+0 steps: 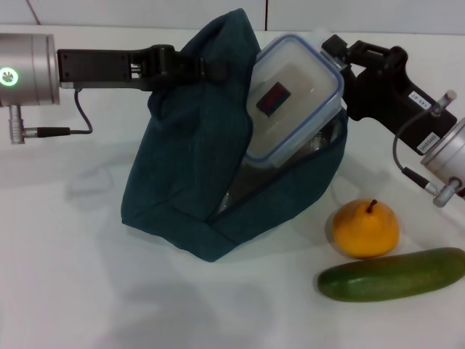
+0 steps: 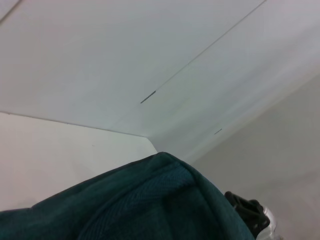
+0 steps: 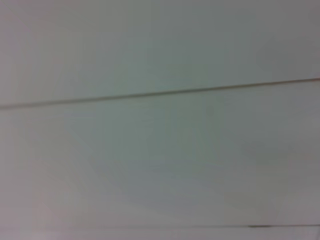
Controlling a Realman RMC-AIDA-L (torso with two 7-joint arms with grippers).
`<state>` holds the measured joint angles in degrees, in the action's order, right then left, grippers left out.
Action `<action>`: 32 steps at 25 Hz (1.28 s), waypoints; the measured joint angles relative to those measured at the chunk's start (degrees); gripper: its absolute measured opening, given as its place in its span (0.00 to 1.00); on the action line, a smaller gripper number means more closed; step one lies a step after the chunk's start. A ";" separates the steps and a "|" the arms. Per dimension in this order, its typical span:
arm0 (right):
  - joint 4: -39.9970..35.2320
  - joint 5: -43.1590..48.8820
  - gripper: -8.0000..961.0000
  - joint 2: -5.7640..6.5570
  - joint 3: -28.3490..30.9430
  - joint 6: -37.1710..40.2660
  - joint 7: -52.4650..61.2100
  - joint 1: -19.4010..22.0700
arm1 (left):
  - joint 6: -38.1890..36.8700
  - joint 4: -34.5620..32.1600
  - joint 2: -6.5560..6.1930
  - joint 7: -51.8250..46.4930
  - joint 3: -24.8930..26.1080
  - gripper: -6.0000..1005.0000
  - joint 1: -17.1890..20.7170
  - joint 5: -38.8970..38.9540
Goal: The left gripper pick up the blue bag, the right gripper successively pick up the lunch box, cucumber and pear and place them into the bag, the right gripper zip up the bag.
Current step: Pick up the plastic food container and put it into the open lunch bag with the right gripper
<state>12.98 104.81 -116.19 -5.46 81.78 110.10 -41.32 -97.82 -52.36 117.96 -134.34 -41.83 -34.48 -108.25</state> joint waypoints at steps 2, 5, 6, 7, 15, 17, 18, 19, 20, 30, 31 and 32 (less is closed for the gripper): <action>-0.56 1.42 0.11 0.00 -0.06 0.01 -1.95 -0.29 | -0.05 0.39 -0.04 -0.09 -0.07 0.08 -0.22 0.04; -2.00 3.87 0.11 0.00 -0.04 0.46 -4.33 -1.08 | -0.28 2.18 -0.23 -0.11 -0.09 0.08 -1.24 0.08; -2.51 4.73 0.11 0.00 -0.09 0.60 -4.71 -1.43 | -0.34 2.93 -0.32 -0.12 -0.10 0.08 -1.63 0.08; -3.18 5.99 0.11 0.00 -0.23 0.69 -4.94 -1.97 | -0.38 3.52 -0.42 -0.12 -0.10 0.08 -1.98 0.10; -7.57 16.01 0.11 0.21 -0.32 2.14 -5.05 -6.36 | -0.54 4.50 -1.38 -0.54 -0.09 0.08 -2.53 2.32; -9.32 18.23 0.11 0.23 -0.34 3.55 -5.05 -7.26 | -0.72 4.59 -1.70 -0.88 -0.07 0.08 -2.57 2.85; -9.82 18.59 0.11 0.26 -0.34 3.97 -5.05 -7.48 | -0.79 4.75 -1.82 -0.95 0.01 0.08 -2.58 2.92; -10.81 19.09 0.11 0.29 -0.34 4.89 -5.05 -7.76 | -0.86 4.89 -1.90 -0.96 0.07 0.08 -2.58 2.93; -11.63 19.32 0.11 0.34 -0.34 5.73 -5.05 -7.95 | -0.92 5.27 -2.06 -0.97 0.20 0.08 -2.59 2.96; -18.10 19.44 0.11 0.52 -4.96 6.79 -4.90 -11.15 | -3.18 10.79 -3.26 -1.00 -0.07 0.08 -3.15 3.91; -18.20 19.43 0.11 0.51 -6.01 6.50 -4.88 -11.64 | -3.33 10.80 -3.26 -1.00 -0.07 0.08 -3.15 4.08; -18.24 19.35 0.11 0.51 -7.43 6.20 -4.86 -12.35 | -3.47 10.83 -3.24 -1.00 -0.07 0.08 -3.15 4.23</action>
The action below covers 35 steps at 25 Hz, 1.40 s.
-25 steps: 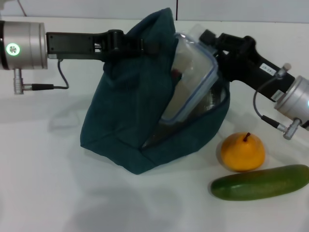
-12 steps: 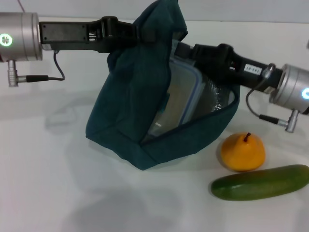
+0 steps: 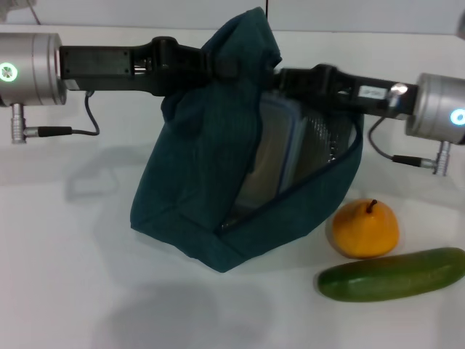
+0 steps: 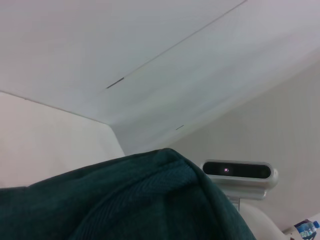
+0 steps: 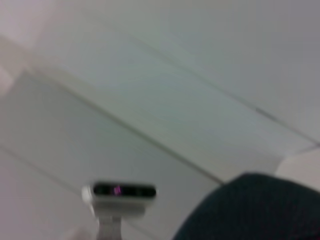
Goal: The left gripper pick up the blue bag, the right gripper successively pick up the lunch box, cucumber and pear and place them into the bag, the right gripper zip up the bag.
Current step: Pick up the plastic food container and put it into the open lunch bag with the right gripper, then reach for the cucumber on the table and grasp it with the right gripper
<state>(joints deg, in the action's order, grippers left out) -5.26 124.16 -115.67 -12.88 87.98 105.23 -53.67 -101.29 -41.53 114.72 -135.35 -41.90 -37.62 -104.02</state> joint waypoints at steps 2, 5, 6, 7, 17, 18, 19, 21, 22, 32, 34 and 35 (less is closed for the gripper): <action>0.00 -0.07 0.11 -0.06 -2.16 -0.40 0.00 -1.14 | -0.18 0.04 0.00 0.00 0.04 0.08 0.00 0.19; -0.07 -0.07 0.11 -0.12 -4.14 -1.02 -0.10 -2.37 | -0.38 0.14 0.03 -0.01 0.15 0.08 0.00 0.23; -0.09 -0.05 0.11 -0.13 -4.63 -1.33 -0.13 -2.68 | -0.50 0.16 0.05 -0.01 0.18 0.08 0.00 0.24; -0.12 -0.04 0.11 -0.14 -4.91 -1.51 -0.14 -2.85 | -0.64 0.19 0.08 -0.01 0.23 0.08 0.02 0.27; -2.71 -0.47 0.11 -0.12 -6.73 -1.80 -0.14 -2.41 | -1.49 1.42 -0.16 -0.48 0.28 0.08 0.63 2.33; -2.87 -0.48 0.11 -0.11 -6.92 -1.73 -0.16 -2.40 | -1.62 1.66 -0.19 -0.56 0.29 0.08 0.57 2.46; -2.96 -0.50 0.11 -0.12 -7.07 -1.66 -0.18 -2.40 | -1.62 1.70 -0.19 -0.56 0.29 0.08 0.56 2.46; -2.99 -0.57 0.11 -0.13 -6.93 -1.64 -0.21 -2.40 | -1.65 1.73 -0.20 -0.57 0.30 0.08 0.51 2.46; -3.06 -0.74 0.15 -0.11 -6.75 -1.61 -0.23 -2.31 | -1.73 1.73 -0.20 -0.58 0.31 0.08 0.50 2.46; -9.05 -11.14 0.57 0.08 -7.06 8.04 -8.68 5.17 | -1.76 1.86 -0.48 -0.22 0.59 0.08 0.78 2.47; -10.21 -13.02 0.58 0.12 -7.07 10.78 -12.30 6.75 | -1.67 1.89 -0.56 -0.02 0.59 0.08 0.81 2.47; -10.91 -13.82 0.59 0.16 -7.07 12.04 -13.60 7.53 | -1.67 1.89 -0.56 -0.02 0.59 0.08 0.81 2.47</action>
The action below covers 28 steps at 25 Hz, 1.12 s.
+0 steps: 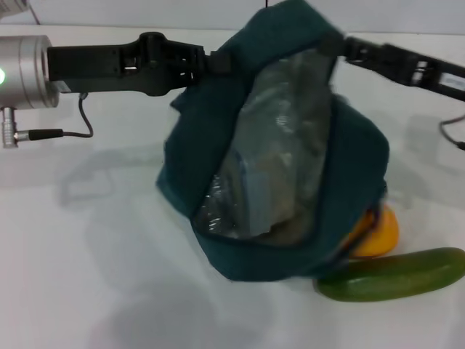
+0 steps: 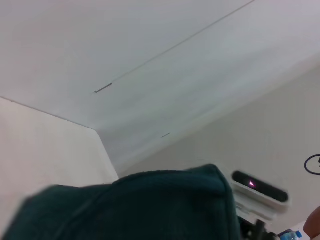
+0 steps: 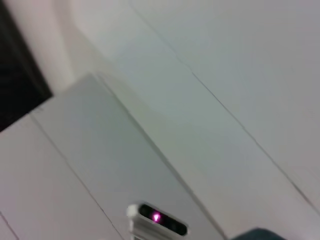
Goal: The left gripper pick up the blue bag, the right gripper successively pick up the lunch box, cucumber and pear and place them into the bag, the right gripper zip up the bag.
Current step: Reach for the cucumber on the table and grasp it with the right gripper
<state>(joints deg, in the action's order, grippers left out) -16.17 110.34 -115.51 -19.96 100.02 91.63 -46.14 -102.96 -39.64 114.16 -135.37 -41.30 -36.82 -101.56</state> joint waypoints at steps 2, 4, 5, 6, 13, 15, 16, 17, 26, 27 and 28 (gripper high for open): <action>-1.43 -0.86 0.60 0.09 -0.02 2.13 -1.19 1.22 | 0.16 0.01 -0.10 0.38 0.20 0.08 0.00 0.00; -3.98 -1.24 0.60 0.23 -1.20 4.53 -1.08 2.41 | 0.44 0.01 -0.17 0.50 0.49 0.08 -0.01 -0.14; -5.17 -1.28 0.60 0.30 -2.27 5.51 -0.70 2.72 | 0.76 0.01 -0.22 0.54 0.57 0.08 0.00 -0.25; -6.85 -1.36 0.60 0.34 -3.90 6.64 -0.12 3.23 | 1.03 0.00 -0.26 0.56 0.58 0.08 0.02 -0.34; -22.31 -1.71 0.60 0.35 -10.94 10.02 7.97 8.55 | 2.62 0.01 -0.53 0.60 0.61 0.08 0.33 -0.51; -25.88 -1.81 0.60 0.40 -12.27 10.99 9.87 9.69 | 3.98 0.01 -0.77 0.62 0.62 0.08 0.60 -0.54; -28.61 -2.13 0.60 0.37 -12.99 12.29 10.58 10.23 | 4.30 0.01 -0.83 0.62 0.62 0.08 0.66 -0.55; -31.28 -2.72 0.60 0.29 -13.55 14.19 11.04 10.56 | 4.64 0.01 -0.90 0.63 0.61 0.08 0.71 -0.56; -49.71 -3.90 0.60 1.47 -21.96 23.02 16.23 12.86 | 7.41 0.00 -0.96 1.25 0.61 0.08 0.74 -0.73; -51.52 -3.56 0.60 1.61 -22.77 23.04 16.87 13.38 | 7.62 0.00 -0.96 1.24 0.60 0.08 0.73 -0.73; -53.14 -3.00 0.60 1.76 -23.36 23.08 17.61 13.88 | 7.86 0.02 -0.95 1.20 0.61 0.08 0.73 -0.74</action>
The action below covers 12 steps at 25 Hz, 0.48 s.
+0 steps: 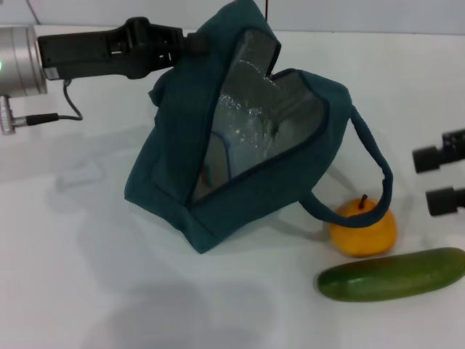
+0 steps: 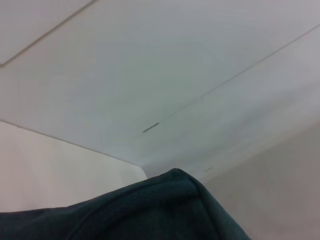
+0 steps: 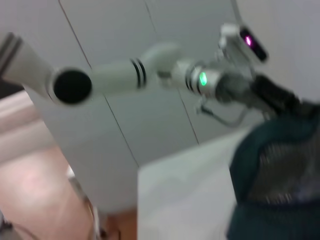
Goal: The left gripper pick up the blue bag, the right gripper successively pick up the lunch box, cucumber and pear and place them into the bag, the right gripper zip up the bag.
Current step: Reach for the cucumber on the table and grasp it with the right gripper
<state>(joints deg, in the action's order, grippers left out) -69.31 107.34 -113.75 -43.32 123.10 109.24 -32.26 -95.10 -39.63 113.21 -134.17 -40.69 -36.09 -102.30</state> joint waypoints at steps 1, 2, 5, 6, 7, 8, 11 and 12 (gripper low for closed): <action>-1.38 0.70 0.60 0.17 -0.56 0.01 0.82 0.50 | 0.24 0.15 0.00 -0.05 0.00 0.08 0.00 0.00; -3.06 1.62 0.60 0.35 -1.44 0.01 1.70 1.10 | 0.41 0.34 0.00 -0.09 0.00 0.08 0.00 -0.01; -7.91 5.36 0.60 0.41 -3.57 0.01 4.04 3.12 | 0.97 0.60 -0.03 -0.21 0.00 0.08 0.16 -0.02; -9.10 6.98 0.60 0.22 -3.87 0.01 4.46 3.51 | 1.23 0.60 -0.03 -0.24 0.00 0.08 0.24 -0.02; -10.15 8.97 0.60 -0.06 -4.11 -0.02 4.88 3.84 | 1.56 0.60 -0.03 -0.26 0.00 0.08 0.29 -0.02; -10.89 10.96 0.60 -0.45 -4.36 -0.01 5.13 4.13 | 1.80 0.60 -0.03 -0.27 0.00 0.08 0.32 -0.02; -11.41 16.63 0.60 -1.27 -4.76 -0.15 5.31 4.44 | 2.58 0.60 0.02 -0.29 0.00 0.08 0.47 -0.02; -11.39 17.65 0.60 -1.37 -4.96 -0.31 5.31 4.46 | 2.80 0.60 0.07 -0.29 0.00 0.08 0.47 -0.01</action>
<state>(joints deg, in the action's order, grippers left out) -80.70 124.99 -115.12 -48.28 122.79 114.55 -27.80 -92.30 -39.02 113.28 -134.47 -40.70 -35.62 -102.31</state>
